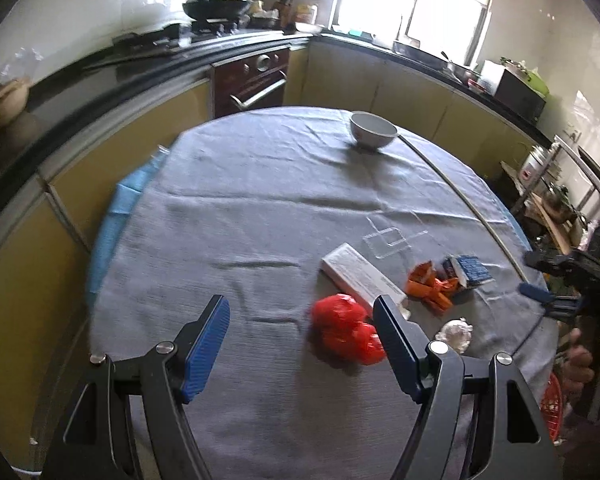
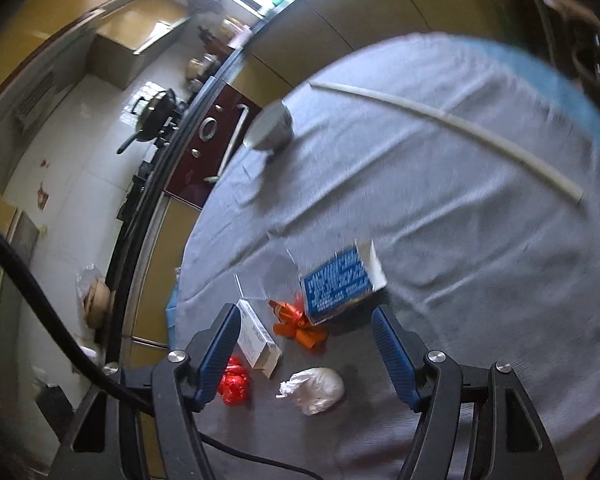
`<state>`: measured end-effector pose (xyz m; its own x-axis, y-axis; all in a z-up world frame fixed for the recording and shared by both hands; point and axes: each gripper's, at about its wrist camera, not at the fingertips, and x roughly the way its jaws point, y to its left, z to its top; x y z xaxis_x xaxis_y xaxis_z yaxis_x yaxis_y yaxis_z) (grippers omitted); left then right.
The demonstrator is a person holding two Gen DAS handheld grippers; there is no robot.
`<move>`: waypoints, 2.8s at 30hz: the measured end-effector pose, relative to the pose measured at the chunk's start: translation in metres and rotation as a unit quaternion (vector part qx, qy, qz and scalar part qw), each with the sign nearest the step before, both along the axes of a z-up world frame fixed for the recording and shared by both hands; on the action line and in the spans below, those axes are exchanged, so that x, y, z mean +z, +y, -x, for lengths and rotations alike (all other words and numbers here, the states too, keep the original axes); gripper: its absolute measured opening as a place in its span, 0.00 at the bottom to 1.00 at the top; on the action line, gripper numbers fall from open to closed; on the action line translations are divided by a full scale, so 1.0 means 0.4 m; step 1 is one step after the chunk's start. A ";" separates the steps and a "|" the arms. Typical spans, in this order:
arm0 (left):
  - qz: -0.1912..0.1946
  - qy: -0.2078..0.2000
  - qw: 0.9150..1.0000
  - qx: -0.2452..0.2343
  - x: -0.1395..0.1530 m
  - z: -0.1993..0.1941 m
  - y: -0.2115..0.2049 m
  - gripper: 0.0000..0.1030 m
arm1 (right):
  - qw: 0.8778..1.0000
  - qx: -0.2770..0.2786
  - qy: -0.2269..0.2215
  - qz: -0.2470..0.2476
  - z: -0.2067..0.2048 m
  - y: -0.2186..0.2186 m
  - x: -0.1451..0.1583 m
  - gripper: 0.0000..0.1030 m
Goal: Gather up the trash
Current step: 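Grasp the red plastic bag with the left tool while the right tool grasps the small blue carton, then carry the red bag and blue carton over the red basket and open both tools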
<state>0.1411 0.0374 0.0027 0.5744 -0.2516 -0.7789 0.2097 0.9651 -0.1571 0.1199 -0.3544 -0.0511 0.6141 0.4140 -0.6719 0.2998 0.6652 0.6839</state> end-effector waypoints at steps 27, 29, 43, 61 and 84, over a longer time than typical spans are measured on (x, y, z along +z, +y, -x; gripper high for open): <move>0.016 0.127 0.992 0.013 -0.197 -0.101 -0.120 0.73 | 0.989 -0.074 0.127 0.025 -0.233 0.043 -0.136 0.70; 0.017 0.128 0.992 0.013 -0.201 -0.104 -0.125 0.73 | 0.988 -0.065 0.132 0.045 -0.263 0.056 -0.131 0.70; 0.031 0.143 0.989 0.010 -0.247 -0.126 -0.145 0.44 | 0.973 -0.013 0.124 0.194 -0.282 0.129 -0.136 0.55; 0.014 0.077 0.997 -0.001 -0.076 0.023 -0.144 0.41 | 0.993 -0.037 0.010 0.112 0.022 0.028 0.027 0.52; -0.019 -0.037 0.994 -0.105 0.139 0.276 -0.309 0.41 | 0.979 -0.123 -0.101 0.125 0.481 -0.132 0.244 0.52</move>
<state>0.0305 -0.0862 0.0585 0.5678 -0.3435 -0.7481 0.4162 0.9039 -0.0992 -0.0725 -0.4071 0.0463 0.8059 0.0753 -0.5872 0.3470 0.7435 0.5717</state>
